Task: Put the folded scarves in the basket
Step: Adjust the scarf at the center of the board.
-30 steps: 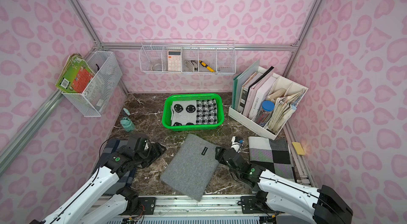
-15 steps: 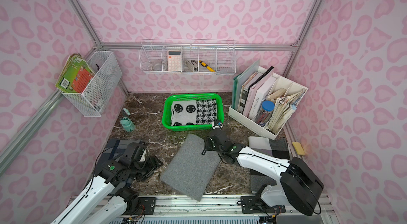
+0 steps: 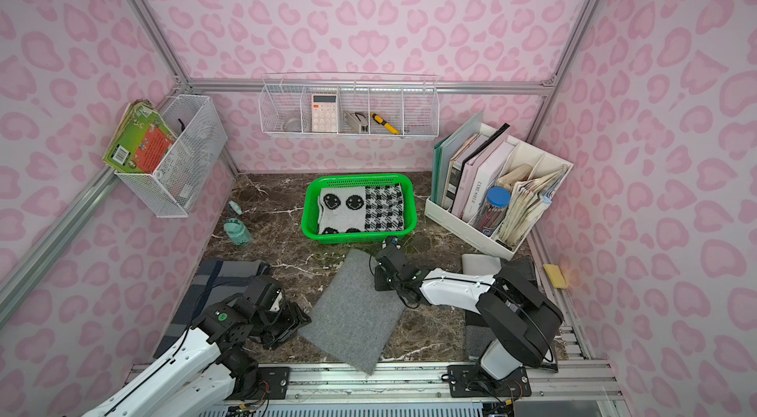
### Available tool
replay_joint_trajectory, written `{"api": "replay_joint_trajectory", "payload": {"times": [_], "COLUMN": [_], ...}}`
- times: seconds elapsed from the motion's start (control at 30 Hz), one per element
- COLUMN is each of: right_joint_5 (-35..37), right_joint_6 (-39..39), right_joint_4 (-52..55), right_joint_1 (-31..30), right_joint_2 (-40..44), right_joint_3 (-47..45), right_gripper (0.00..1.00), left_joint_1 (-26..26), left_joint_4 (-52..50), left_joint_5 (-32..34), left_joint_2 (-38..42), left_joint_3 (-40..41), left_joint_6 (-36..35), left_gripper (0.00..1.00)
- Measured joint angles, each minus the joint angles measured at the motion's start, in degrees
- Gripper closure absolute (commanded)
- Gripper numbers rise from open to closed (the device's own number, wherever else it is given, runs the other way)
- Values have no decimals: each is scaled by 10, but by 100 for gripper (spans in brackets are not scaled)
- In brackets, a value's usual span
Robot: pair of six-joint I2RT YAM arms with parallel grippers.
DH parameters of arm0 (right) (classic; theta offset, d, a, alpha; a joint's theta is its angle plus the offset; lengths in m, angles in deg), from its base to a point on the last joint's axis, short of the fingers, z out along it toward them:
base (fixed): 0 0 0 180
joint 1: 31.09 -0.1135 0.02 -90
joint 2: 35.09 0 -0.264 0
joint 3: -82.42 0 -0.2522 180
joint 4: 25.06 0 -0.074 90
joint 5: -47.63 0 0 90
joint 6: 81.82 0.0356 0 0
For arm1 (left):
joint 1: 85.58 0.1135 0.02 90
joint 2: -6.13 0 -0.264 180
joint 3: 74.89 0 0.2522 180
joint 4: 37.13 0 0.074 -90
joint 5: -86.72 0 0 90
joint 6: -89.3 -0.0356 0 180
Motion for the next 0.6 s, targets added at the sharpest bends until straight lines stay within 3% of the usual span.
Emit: {"api": "replay_joint_trajectory", "payload": {"times": [0.17, 0.6], "right_joint_5": [2, 11], "right_joint_6": [13, 59], "right_joint_4": [-6, -57], "right_joint_1": [4, 7], "right_joint_2": [0, 57], "right_joint_3": [-9, -98], "right_gripper": [64, 64], "left_joint_1": [-33, -53], "left_joint_4": [21, 127], "left_joint_5": [36, 57], "left_joint_2": [-17, -107], "left_joint_3": [6, 29], "left_joint_6": [37, 93], "left_gripper": [37, 40]}}
